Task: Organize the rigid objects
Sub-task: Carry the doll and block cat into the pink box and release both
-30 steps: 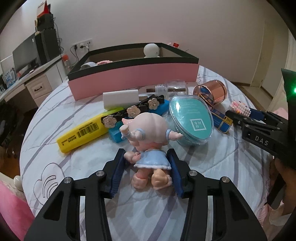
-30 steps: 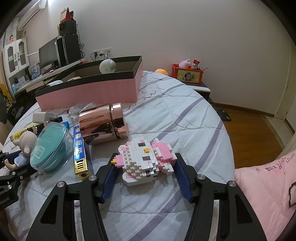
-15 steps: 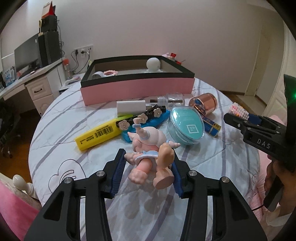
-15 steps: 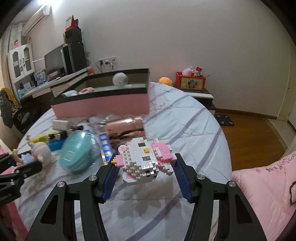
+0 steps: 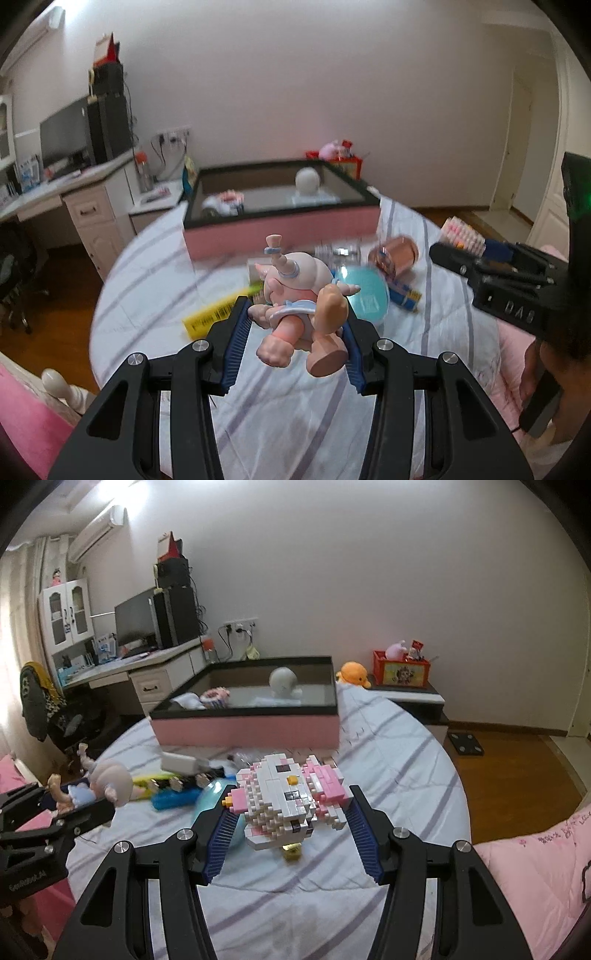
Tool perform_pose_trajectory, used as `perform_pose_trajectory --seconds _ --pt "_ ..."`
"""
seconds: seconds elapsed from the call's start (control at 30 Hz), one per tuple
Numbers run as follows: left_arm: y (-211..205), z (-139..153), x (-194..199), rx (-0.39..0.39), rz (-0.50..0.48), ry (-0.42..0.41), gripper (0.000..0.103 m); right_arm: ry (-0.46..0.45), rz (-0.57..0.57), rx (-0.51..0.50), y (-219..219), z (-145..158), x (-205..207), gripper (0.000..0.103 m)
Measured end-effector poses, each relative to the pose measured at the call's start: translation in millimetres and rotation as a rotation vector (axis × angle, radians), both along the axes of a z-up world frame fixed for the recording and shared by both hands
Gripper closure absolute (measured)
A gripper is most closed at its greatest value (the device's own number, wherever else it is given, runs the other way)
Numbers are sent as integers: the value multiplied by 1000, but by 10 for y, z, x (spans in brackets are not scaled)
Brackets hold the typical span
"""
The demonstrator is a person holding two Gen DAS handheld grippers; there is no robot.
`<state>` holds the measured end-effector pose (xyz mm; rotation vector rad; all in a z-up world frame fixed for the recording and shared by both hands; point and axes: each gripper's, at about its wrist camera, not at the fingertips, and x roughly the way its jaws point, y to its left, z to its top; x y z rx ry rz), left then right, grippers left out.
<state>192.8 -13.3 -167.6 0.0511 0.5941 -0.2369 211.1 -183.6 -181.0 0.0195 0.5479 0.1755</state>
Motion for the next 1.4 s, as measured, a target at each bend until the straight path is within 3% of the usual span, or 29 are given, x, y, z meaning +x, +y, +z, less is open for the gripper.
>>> perform_pose_trajectory --seconds 0.47,0.7,1.03,1.4 --pt "10 577 139 30 114 -275 57 -109 60 -1 259 375 103 43" --pt "29 680 389 40 121 -299 57 -139 70 -17 307 505 309 43" --pt "12 564 1245 54 91 -205 57 -76 73 -67 308 473 1090 43" --pt "-147 31 2413 96 47 29 57 130 33 -154 241 19 2115 43"
